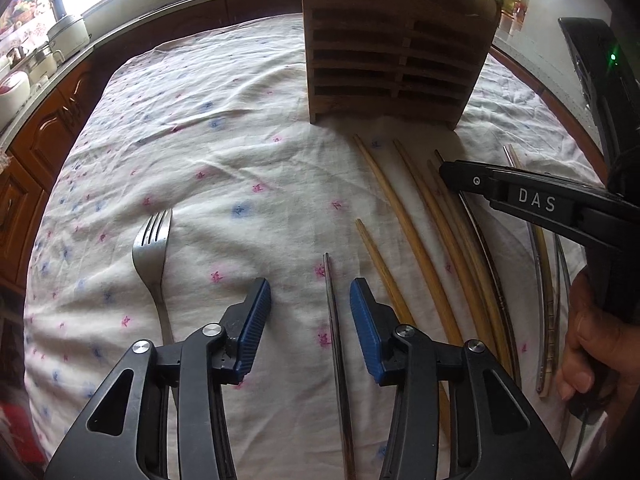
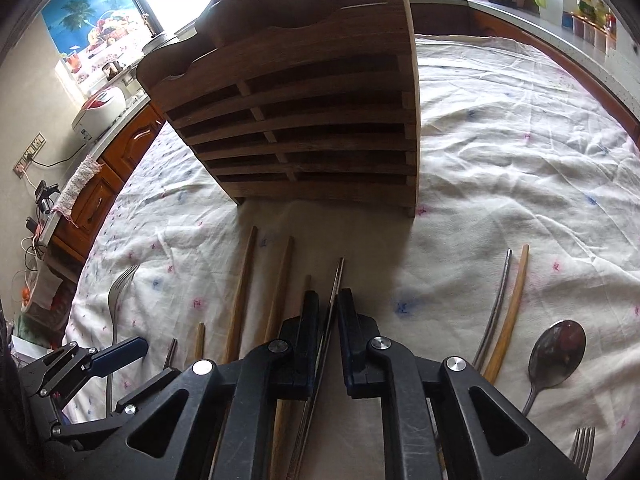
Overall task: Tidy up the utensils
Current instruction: 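Lower the left tool onto a steel chopstick and close it while the right tool grasps another, then carry the steel chopstick in the left tool into the wooden holder while the right tool carries its own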
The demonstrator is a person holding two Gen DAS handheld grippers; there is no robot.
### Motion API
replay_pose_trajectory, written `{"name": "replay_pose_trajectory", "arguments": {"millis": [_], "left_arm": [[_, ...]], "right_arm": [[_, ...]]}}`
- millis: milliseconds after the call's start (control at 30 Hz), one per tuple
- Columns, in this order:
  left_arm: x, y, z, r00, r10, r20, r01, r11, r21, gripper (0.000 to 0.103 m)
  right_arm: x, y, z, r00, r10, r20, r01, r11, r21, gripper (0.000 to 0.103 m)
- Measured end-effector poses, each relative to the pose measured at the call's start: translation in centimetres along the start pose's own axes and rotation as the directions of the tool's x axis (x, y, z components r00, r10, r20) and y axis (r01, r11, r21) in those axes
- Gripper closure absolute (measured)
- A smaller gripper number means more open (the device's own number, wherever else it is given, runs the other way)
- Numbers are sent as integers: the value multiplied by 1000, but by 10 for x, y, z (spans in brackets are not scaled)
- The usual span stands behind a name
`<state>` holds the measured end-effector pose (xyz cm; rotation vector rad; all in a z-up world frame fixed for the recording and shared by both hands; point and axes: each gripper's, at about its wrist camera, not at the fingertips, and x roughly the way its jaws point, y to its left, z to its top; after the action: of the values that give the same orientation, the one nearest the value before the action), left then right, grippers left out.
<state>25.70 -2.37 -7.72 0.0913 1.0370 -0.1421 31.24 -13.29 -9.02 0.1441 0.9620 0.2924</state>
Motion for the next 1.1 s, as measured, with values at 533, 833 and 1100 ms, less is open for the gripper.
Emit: {"name": "replay_pose_trajectory", "arguments": {"millis": [533,833,1100], "left_arm": [[-62,27,0,980,-147,131,162,980,-113,99],[-125,33,-1,946,-195,258,232,965,-119,99],[-162,37,2,912,-205,355,261,958,-117,100]], "right_arm": [[-70,-10,-8,984,137,114,-142,989,35,98],[-131,2,-9,964,157,216,-161,987,2,99],[-173,6,-9,939,165,301,-168,986,-17,99]]}}
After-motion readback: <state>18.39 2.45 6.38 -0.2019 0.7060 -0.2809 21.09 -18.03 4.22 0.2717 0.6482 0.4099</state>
